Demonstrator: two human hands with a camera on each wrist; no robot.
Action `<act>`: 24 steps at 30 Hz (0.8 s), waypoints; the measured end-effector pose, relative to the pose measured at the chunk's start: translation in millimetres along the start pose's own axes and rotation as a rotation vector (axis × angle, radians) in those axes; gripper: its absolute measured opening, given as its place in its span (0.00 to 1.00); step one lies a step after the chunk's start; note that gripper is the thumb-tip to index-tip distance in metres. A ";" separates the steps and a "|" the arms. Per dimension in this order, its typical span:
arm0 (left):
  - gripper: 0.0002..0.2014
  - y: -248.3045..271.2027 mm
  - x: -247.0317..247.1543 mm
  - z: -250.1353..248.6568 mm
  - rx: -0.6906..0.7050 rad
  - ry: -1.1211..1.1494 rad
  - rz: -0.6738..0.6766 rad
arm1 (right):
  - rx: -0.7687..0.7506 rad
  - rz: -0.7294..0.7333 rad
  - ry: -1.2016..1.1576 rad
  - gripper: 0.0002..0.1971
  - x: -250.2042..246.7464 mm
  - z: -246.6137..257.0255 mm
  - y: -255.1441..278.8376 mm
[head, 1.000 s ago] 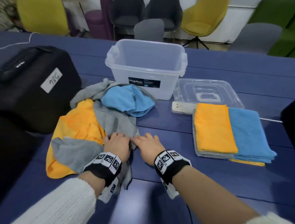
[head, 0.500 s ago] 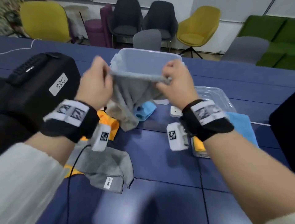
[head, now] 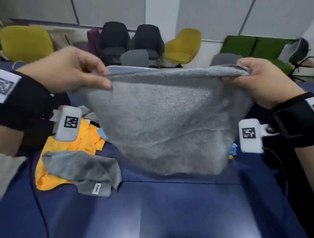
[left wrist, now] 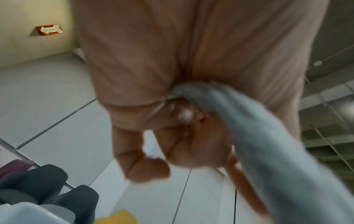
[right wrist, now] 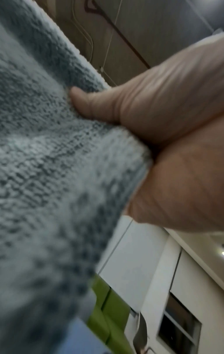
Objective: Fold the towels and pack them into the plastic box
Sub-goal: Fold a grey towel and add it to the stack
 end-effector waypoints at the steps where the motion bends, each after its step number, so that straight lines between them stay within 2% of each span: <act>1: 0.20 2.4 10.0 -3.5 -0.014 0.002 0.116 | 0.032 0.017 -0.022 0.23 -6.4 -5.5 7.6; 2: 0.22 4.2 19.2 -5.2 -0.022 -0.006 0.198 | 0.066 0.043 -0.052 0.26 -12.3 -11.7 15.4; 4: 0.23 3.6 33.5 -5.4 -0.046 0.002 0.230 | 0.117 0.101 -0.155 0.27 -22.3 -24.0 30.3; 6: 0.22 -0.3 45.0 -4.8 -0.059 0.070 0.159 | 0.150 0.124 -0.295 0.22 -30.1 -35.4 43.7; 9: 0.07 -5.6 65.2 -1.7 -0.144 0.322 0.018 | 0.204 0.075 -0.402 0.16 -40.1 -51.4 59.1; 14: 0.12 -9.3 75.3 -4.2 -0.153 0.516 -0.192 | 0.176 -0.048 -0.508 0.15 -60.0 -62.6 74.6; 16: 0.12 -4.8 72.0 -13.4 -0.135 0.600 -0.220 | 0.131 -0.081 -0.580 0.08 -68.4 -63.6 80.4; 17: 0.13 -2.5 72.1 -18.0 -0.117 0.639 -0.218 | 0.126 -0.079 -0.602 0.09 -70.3 -63.4 84.3; 19: 0.13 4.3 76.4 -25.1 -0.096 0.711 -0.176 | 0.153 -0.034 -0.647 0.13 -70.2 -64.5 95.2; 21: 0.05 14.6 92.0 -22.7 -0.125 0.755 -0.005 | 0.226 0.024 -0.665 0.10 -65.0 -70.3 109.9; 23: 0.26 28.9 113.5 -5.9 -0.224 0.762 0.198 | 0.354 0.162 -0.654 0.04 -52.9 -86.6 127.7; 24: 0.31 37.8 123.8 2.2 -0.272 0.766 0.274 | 0.440 0.250 -0.640 0.08 -44.7 -97.4 139.8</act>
Point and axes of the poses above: each hand's wrist, its own y-axis away from the middle knuckle, its own x-axis out of the palm, z = x × y, the point moved 6 cm from there along -y, towards the middle knuckle, and after that the axes turned 3 degrees about -y, right-handed, at the moved point
